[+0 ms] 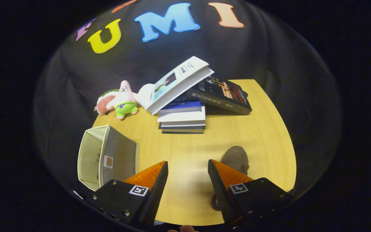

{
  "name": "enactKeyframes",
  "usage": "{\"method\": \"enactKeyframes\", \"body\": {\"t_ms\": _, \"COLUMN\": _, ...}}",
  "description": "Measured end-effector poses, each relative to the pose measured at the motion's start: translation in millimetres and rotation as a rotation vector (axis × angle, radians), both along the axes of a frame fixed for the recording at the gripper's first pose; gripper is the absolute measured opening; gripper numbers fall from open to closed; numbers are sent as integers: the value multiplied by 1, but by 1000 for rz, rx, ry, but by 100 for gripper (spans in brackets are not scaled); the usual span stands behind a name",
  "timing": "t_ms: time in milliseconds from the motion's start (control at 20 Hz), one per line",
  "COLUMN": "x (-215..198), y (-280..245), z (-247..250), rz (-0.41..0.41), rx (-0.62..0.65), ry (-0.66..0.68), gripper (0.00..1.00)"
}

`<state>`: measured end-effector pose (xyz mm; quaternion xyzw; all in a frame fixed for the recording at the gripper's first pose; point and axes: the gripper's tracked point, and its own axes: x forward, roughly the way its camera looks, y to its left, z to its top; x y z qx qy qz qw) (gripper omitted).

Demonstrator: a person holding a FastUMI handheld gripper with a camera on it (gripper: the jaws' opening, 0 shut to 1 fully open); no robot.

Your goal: Open the storage box then place both shoes into the box .Put the left shoe in first, then the right shoe, with the right side of both shoes facing outward in a uniform manner.

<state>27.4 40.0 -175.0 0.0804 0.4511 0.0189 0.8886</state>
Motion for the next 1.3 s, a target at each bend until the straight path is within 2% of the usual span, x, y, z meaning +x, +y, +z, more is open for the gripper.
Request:
{"method": "enactKeyframes", "body": {"t_ms": 300, "x": -29, "y": -73, "z": -45, "rz": -60, "rx": -92, "ry": 76, "gripper": 76}}
{"method": "enactKeyframes", "body": {"t_ms": 600, "x": -55, "y": -94, "z": -91, "rz": -53, "rx": -99, "ry": 203, "gripper": 76}}
{"method": "enactKeyframes", "body": {"t_ms": 750, "x": -55, "y": -97, "z": -110, "rz": -36, "rx": -114, "ry": 250, "gripper": 77}}
{"method": "enactKeyframes", "body": {"t_ms": 1000, "x": -39, "y": -119, "z": -135, "rz": -70, "rx": -154, "ry": 281, "gripper": 76}}
{"method": "enactKeyframes", "body": {"t_ms": 1100, "x": -35, "y": -116, "z": -143, "rz": -57, "rx": -112, "ry": 302, "gripper": 76}}
{"method": "enactKeyframes", "body": {"t_ms": 1150, "x": -35, "y": -105, "z": -145, "rz": -46, "rx": -49, "ry": 309, "gripper": 61}}
{"method": "enactKeyframes", "body": {"t_ms": 1200, "x": -33, "y": -105, "z": -145, "rz": -51, "rx": -48, "ry": 311, "gripper": 45}}
{"method": "enactKeyframes", "body": {"t_ms": 1250, "x": -36, "y": -105, "z": -143, "rz": -19, "rx": -61, "ry": 321, "gripper": 30}}
{"method": "enactKeyframes", "body": {"t_ms": 1300, "x": -34, "y": -117, "z": -146, "rz": -52, "rx": -98, "ry": 300, "gripper": 19}}
